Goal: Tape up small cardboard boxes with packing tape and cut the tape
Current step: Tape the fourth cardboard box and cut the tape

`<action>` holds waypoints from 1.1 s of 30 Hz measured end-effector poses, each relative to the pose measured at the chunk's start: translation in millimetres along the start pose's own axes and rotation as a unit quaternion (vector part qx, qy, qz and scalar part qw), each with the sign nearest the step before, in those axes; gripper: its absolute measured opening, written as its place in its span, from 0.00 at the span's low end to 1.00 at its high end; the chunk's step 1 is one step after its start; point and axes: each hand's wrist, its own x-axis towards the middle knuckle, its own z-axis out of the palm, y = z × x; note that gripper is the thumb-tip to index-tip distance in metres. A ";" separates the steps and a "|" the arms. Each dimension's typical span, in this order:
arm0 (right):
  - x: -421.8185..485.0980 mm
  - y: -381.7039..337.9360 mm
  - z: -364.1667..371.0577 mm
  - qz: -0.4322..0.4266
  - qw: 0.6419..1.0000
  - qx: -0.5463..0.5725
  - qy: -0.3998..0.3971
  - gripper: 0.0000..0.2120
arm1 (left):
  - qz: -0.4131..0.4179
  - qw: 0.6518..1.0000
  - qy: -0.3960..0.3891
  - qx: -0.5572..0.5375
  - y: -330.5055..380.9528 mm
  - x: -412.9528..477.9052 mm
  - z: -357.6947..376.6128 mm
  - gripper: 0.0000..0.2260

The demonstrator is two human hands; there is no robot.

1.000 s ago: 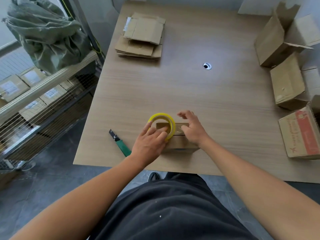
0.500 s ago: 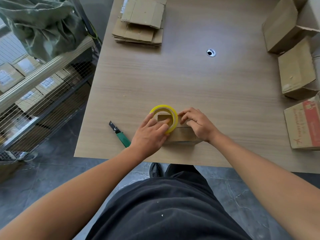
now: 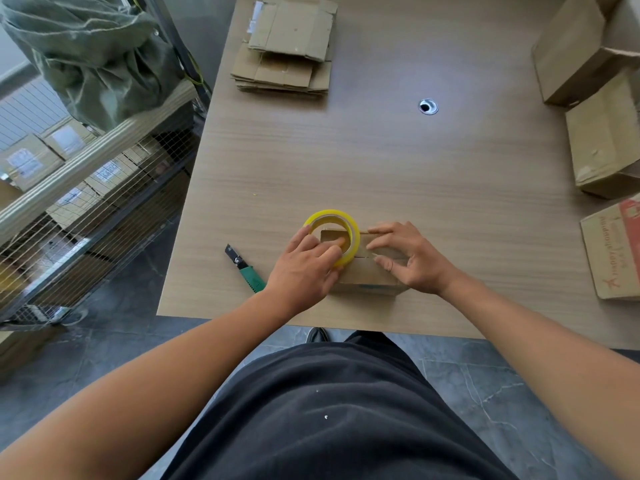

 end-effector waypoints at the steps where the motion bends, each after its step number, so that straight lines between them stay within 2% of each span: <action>1: -0.1 -0.6 1.1 0.000 1.000 0.004 0.021 0.07 | 0.000 1.000 -0.002 -0.001 0.1 -0.2 -0.7 0.13; 6: -4.9 -3.6 1.8 0.069 0.993 0.048 0.085 0.01 | -0.013 1.000 -0.013 -0.010 -0.2 0.1 -4.0 0.15; 9: -10.0 -11.2 6.7 0.147 0.977 0.117 0.101 0.04 | -0.025 0.999 -0.026 -0.016 2.4 -0.5 -4.3 0.16; 12: -10.1 -14.4 0.5 0.206 0.948 0.186 0.158 0.07 | -0.038 0.999 -0.023 -0.021 -0.9 -2.2 -8.2 0.18; 15: -6.1 -21.1 -5.2 0.225 0.935 0.240 0.133 0.05 | -0.042 0.998 -0.048 -0.014 -3.0 -2.9 -15.8 0.20; 17: -3.5 -31.5 -3.1 0.199 0.949 0.221 0.109 0.12 | -0.039 0.997 -0.072 -0.008 2.8 -0.2 -19.4 0.21; 19: 0.7 -37.2 0.1 0.128 0.979 0.130 0.095 0.17 | -0.028 0.996 -0.081 0.009 9.3 3.4 -20.8 0.23; 22: 10.5 -34.0 4.3 0.073 0.996 0.019 0.045 0.17 | -0.027 0.996 -0.083 0.027 12.3 3.7 -20.2 0.23; 25: 12.0 -31.3 7.5 0.082 0.996 0.009 0.029 0.12 | -0.026 0.996 -0.082 0.032 12.0 2.1 -19.5 0.22; 30: 17.4 -36.2 12.5 0.131 0.989 0.028 0.066 0.06 | -0.026 0.996 -0.077 0.035 11.8 1.3 -17.6 0.21; 33: 19.2 -37.2 11.8 0.158 0.986 0.037 0.041 0.04 | -0.024 0.996 -0.076 0.033 10.6 -0.3 -17.7 0.20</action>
